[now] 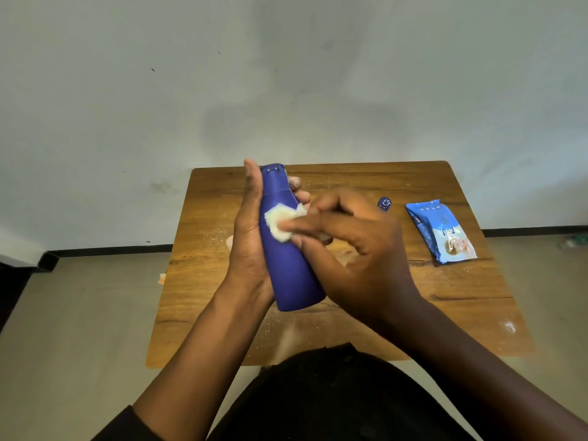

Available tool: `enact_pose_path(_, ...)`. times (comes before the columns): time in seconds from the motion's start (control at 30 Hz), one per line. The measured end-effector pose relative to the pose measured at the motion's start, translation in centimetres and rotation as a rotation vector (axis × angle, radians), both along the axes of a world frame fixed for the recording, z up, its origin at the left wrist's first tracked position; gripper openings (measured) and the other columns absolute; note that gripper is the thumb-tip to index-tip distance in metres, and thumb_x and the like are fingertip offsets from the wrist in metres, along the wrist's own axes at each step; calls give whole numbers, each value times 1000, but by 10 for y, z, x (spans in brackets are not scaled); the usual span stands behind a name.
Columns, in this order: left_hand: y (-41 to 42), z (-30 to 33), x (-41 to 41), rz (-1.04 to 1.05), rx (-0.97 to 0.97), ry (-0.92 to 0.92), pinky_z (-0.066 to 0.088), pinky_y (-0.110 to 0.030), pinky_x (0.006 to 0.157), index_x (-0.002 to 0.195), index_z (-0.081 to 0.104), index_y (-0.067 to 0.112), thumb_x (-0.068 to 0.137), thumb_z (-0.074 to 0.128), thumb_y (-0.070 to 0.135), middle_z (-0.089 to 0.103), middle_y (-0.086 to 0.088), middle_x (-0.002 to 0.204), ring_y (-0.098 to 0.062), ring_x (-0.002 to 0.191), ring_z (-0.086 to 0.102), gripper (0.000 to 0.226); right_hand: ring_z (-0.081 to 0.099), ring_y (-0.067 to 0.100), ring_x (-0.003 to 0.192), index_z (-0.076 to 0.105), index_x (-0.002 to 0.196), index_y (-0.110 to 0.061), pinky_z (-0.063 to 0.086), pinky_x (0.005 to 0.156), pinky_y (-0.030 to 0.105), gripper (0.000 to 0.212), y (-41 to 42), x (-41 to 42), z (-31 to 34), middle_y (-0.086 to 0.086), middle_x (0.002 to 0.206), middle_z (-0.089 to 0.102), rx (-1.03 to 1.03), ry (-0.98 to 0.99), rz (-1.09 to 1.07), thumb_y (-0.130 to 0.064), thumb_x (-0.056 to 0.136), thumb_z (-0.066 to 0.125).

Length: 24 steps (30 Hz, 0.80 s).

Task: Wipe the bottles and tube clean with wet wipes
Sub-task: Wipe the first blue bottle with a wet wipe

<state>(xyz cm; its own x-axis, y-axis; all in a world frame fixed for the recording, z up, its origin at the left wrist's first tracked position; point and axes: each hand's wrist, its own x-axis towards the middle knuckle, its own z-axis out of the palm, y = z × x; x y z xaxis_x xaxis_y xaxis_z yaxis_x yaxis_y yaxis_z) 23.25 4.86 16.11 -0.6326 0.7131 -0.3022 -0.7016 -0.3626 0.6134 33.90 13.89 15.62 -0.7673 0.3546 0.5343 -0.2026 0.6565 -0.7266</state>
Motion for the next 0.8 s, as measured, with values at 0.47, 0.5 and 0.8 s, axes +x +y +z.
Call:
enact_pose_path(0.47, -6, -9, -13, 167, -131, 145, 55, -29, 65, 90, 68, 12, 91, 55, 67, 64, -5, 79, -16, 67, 62, 57, 62, 12, 89, 82, 107, -16, 50, 70, 31, 16, -7, 23, -20, -1, 100, 67, 225, -118, 193, -17, 95, 71)
enact_pose_path(0.5, -4, -11, -9, 149, -140, 165, 56, -30, 67, 92, 69, 12, 85, 61, 68, 66, -6, 80, -17, 68, 63, 58, 63, 13, 90, 81, 107, -13, 51, 71, 31, 16, -6, 20, -20, 1, 101, 68, 209, -93, 151, -14, 94, 72)
enact_pose_path(0.8, -4, -18, 8, 111, -150, 238, 56, -31, 72, 90, 79, 20, 105, 51, 42, 72, -5, 86, -17, 76, 69, 38, 63, 12, 96, 79, 115, -8, 54, 78, 23, 23, 7, -19, 10, 7, 107, 70, 112, 33, -156, -2, 93, 73)
